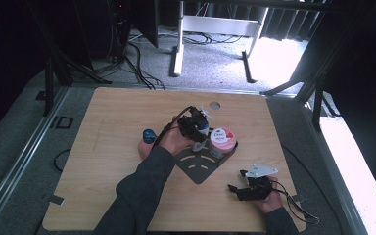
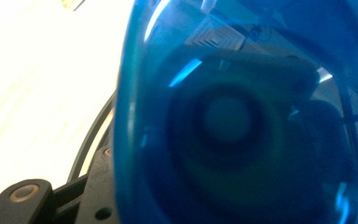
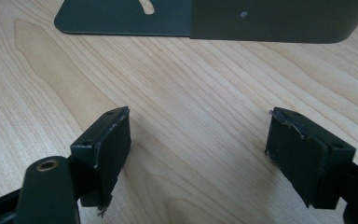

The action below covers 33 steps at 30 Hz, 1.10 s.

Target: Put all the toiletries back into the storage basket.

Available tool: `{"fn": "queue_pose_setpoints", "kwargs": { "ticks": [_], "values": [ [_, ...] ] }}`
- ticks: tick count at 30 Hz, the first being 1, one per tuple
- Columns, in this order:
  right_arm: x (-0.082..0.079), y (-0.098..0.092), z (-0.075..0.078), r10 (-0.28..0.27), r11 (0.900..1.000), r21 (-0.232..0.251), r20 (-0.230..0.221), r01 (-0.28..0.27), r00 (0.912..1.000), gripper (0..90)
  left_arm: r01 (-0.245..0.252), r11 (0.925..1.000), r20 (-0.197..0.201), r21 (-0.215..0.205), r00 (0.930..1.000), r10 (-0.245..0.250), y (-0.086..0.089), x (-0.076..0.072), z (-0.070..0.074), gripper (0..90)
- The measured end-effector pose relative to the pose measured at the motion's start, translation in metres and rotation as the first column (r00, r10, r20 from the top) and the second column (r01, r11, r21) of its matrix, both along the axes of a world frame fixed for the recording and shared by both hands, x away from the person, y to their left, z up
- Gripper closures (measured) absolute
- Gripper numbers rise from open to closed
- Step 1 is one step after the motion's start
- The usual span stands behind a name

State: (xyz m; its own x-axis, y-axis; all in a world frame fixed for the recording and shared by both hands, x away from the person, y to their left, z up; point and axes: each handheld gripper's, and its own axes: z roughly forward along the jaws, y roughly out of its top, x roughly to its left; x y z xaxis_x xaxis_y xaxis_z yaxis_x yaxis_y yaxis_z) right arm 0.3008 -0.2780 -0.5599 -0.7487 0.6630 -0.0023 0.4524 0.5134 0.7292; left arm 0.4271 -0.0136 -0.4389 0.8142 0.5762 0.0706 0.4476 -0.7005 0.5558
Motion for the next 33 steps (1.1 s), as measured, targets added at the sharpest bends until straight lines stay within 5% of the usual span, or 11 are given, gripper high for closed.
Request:
{"fn": "queue_pose_setpoints", "kwargs": {
  "ticks": [33],
  "values": [
    [0.0, 0.0, 0.0, 0.006, 1.0, 0.0, 0.0, -0.006, 1.0, 21.6, -0.091, 0.9913, 0.047, -0.095, 0.9943, 0.096, -0.015, 0.025, -0.012, 54.7]
  ]
}}
